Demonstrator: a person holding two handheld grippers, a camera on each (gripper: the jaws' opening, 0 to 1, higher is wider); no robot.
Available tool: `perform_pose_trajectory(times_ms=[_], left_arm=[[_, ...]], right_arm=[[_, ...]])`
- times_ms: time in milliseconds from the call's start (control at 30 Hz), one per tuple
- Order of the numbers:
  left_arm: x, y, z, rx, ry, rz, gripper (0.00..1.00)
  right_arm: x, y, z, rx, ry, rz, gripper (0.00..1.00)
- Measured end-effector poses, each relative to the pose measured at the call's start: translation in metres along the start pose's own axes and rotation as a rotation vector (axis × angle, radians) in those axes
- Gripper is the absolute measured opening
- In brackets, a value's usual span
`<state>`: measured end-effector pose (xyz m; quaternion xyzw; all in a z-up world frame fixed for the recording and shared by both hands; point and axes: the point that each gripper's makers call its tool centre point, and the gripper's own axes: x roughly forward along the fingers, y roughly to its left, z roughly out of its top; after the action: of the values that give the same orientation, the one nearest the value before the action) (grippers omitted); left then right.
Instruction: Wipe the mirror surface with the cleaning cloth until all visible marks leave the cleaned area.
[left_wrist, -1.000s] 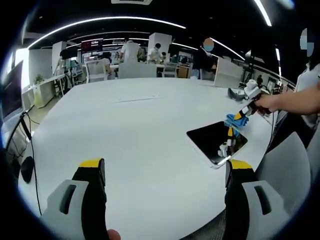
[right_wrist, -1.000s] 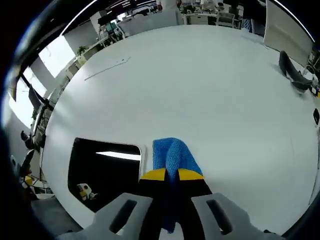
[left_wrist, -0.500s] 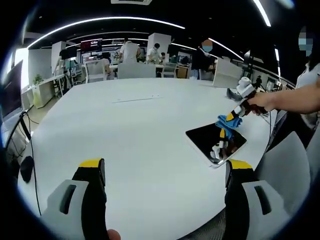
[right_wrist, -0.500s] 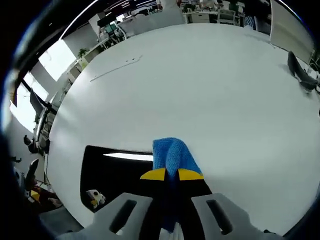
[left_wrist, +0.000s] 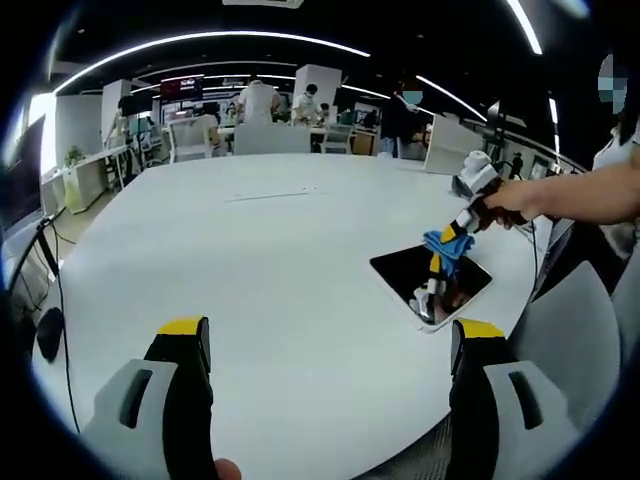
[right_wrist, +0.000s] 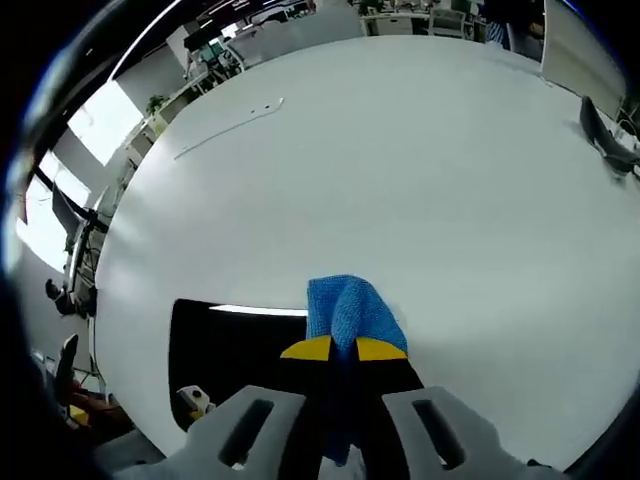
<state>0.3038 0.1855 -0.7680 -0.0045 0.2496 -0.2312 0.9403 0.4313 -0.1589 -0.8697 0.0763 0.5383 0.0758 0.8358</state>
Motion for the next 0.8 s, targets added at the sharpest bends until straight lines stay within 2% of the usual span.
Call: perform_pose_trajectory(times_ms=[367,800], left_arm=[[0.004,-0.004,-0.005,0.017,0.013,-0.027,0.99],[0.001,-0.007,-0.011,0.008,0.008,-0.035,0.99]], right_arm=[[0.008,0.043,-0.002,-0.023,0.024,0.026,0.01],[0.02,0.108,-0.005,-0.057,0.043,0.085,0.01]])
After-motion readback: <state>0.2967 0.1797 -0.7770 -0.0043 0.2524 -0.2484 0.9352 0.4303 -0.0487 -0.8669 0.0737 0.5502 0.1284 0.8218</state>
